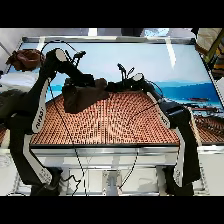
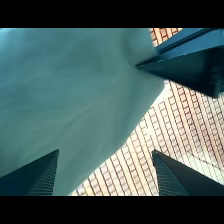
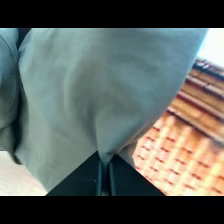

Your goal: Fold the shirts.

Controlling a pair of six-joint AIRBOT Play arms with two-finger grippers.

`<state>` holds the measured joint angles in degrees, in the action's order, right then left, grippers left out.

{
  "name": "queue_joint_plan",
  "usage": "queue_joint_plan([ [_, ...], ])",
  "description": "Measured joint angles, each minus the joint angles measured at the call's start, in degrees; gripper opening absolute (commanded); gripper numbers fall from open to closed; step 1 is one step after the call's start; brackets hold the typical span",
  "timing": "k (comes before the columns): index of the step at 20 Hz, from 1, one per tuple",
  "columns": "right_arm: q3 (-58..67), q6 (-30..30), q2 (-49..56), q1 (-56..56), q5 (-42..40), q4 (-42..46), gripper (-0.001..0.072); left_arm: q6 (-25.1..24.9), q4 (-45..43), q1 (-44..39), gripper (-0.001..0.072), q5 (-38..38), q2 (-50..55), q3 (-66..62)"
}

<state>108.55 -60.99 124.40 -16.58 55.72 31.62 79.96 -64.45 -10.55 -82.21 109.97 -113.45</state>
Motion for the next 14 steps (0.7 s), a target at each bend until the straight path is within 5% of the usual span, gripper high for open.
queue_joint_plan([
  [14, 0.00, -14.58, -23.50, 26.53, 4.63, 41.18, 0.0021, 0.17, 0.33, 0.00, 0.0641, 0.13, 0.00, 0.00],
])
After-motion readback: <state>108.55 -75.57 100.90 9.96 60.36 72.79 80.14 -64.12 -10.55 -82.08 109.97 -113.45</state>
